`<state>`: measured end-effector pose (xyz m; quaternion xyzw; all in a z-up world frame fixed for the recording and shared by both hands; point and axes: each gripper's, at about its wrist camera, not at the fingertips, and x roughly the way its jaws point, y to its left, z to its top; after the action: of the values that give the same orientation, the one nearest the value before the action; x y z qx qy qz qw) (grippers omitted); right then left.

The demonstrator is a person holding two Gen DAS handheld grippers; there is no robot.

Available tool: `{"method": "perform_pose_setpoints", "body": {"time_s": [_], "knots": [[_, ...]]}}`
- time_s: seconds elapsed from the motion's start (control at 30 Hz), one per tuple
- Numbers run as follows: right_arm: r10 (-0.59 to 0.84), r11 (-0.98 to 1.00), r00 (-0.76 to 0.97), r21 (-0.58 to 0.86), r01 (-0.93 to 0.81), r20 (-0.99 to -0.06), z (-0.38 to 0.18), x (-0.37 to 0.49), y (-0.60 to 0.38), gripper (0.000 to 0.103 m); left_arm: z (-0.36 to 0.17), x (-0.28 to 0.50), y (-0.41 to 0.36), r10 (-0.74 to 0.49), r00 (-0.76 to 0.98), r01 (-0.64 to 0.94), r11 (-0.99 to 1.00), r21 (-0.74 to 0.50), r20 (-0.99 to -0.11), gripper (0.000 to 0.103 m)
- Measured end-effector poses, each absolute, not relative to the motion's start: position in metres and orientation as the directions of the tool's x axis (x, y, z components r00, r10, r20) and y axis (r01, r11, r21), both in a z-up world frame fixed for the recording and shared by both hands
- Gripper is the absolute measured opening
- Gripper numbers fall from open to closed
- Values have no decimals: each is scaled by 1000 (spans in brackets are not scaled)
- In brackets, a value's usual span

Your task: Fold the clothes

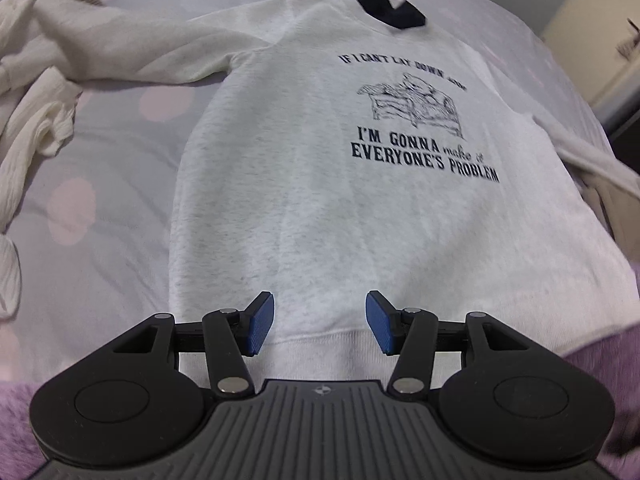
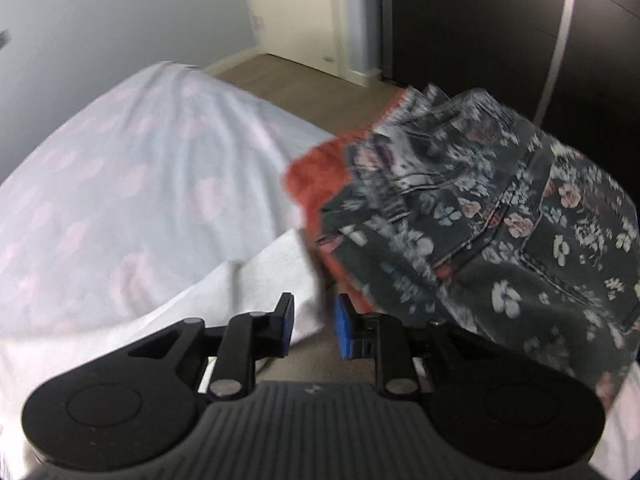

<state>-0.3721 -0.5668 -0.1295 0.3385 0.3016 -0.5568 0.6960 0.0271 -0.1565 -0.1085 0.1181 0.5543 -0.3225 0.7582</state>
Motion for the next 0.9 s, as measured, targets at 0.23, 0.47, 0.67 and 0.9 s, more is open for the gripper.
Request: {"method": "perform_pose_setpoints", "body": {"time_s": [0.23, 0.47, 0.67, 0.9], "knots": [[-427, 357, 420, 277, 892, -801, -113, -355, -475, 31, -98, 37, -121, -311, 200, 607, 784, -132, -929, 52], [-179, 500, 573, 427, 753, -800, -121, -310, -384, 40, -122, 75, -91, -339, 60, 476, 836, -272, -939, 53], [-18, 538, 589, 488, 687, -808, -130, -298, -315, 45, -153, 91, -91, -319, -91, 421, 846, -327, -943, 53], [54, 542, 574, 507, 670, -817, -148, -299, -268, 46, -184, 99, -88, -346, -174, 341, 857, -386, -922, 50]]}}
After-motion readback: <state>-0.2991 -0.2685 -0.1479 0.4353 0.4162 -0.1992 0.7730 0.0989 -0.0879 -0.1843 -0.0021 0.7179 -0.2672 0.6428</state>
